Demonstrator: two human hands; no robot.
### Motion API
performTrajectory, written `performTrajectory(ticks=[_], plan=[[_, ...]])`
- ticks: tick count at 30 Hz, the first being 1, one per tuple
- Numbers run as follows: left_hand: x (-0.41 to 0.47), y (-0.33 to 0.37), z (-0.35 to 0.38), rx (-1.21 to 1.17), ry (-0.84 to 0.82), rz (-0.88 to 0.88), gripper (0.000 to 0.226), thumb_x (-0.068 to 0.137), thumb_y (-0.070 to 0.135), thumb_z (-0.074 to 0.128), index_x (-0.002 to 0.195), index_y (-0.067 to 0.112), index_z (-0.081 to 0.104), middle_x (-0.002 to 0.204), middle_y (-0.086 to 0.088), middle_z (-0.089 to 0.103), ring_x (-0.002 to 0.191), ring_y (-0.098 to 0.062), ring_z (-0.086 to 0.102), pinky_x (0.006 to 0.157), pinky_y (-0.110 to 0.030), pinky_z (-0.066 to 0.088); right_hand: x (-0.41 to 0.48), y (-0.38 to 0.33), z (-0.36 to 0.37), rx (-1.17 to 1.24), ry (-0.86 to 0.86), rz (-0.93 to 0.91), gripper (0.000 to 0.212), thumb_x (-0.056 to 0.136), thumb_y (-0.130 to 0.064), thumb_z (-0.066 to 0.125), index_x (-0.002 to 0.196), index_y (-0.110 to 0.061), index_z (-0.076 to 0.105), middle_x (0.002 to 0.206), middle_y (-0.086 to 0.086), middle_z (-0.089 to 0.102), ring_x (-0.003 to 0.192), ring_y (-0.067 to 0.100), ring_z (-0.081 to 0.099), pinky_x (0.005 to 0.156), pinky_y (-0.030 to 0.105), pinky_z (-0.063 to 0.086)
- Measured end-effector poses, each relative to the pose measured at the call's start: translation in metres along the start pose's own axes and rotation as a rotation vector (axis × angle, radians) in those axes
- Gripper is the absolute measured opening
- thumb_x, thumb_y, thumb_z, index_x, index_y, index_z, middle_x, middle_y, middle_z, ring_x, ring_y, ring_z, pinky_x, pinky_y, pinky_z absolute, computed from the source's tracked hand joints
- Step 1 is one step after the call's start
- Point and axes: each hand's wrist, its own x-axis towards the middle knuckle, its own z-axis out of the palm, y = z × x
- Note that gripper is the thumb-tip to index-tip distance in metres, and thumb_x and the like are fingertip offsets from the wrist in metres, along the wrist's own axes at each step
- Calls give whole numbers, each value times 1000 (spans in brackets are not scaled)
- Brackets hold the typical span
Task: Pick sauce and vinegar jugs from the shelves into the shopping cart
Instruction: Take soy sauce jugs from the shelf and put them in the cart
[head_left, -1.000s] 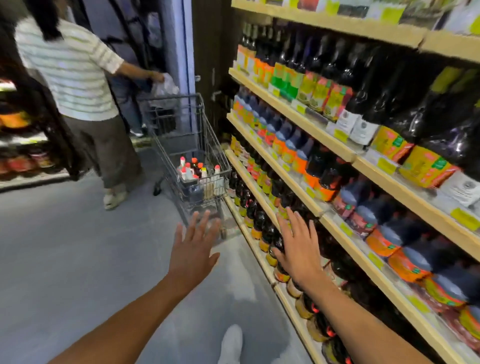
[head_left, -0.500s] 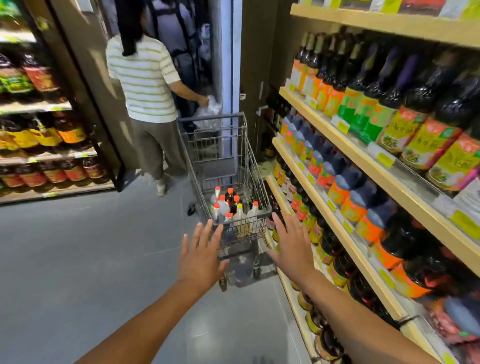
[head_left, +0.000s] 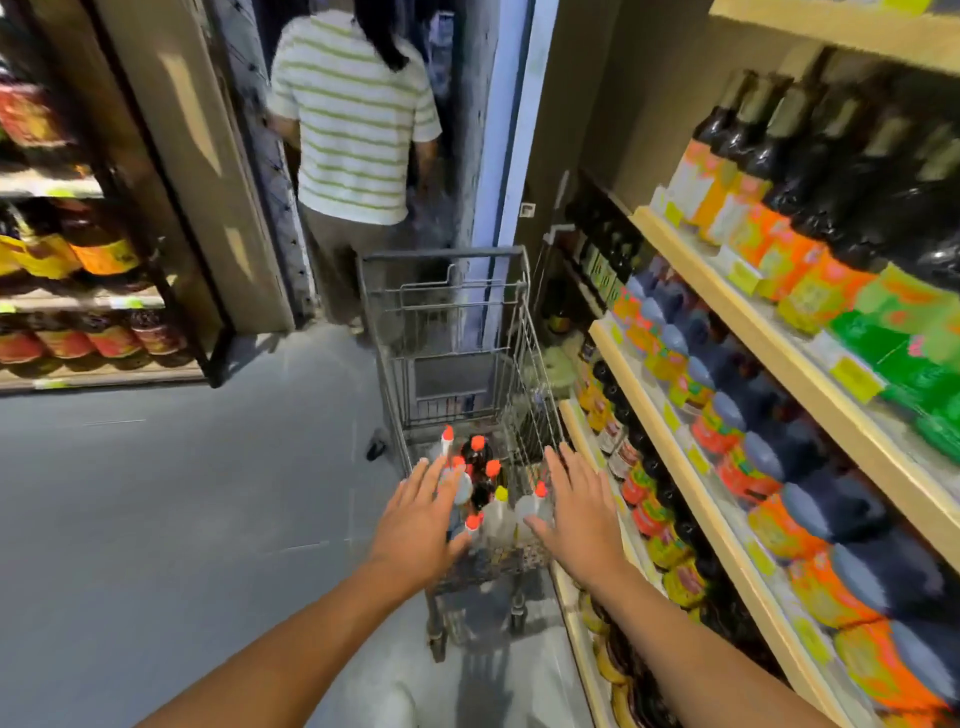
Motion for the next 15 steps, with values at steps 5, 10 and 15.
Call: performTrajectory(ticks=[5, 10, 15], plan=[[81, -29, -1, -12, -77, 82, 94, 93, 58, 58, 162, 27, 2, 170, -1, -1, 157, -25, -2, 127, -38, 9, 78, 2, 13, 38, -60, 77, 94, 93, -60, 59, 163, -22, 9, 170, 1, 11, 156, 22, 15, 125, 43, 12], [138, -55, 15, -135, -190, 19, 97, 91, 53, 65, 161, 29, 3, 170, 0, 2, 156, -26, 7, 124, -46, 24, 138, 11, 44, 121, -211, 136, 89, 92, -53, 64, 161, -25, 16, 168, 7, 18, 152, 27, 25, 120, 44, 30], [185, -81, 41, -270, -241, -33, 100, 89, 42, 72, 162, 25, 6, 170, -1, 4, 156, -25, 10, 124, -44, 23, 189, 30, 89, 205, -378, 114, 81, 91, -48, 63, 159, -25, 25, 162, 7, 30, 146, 28, 37, 113, 46, 41]])
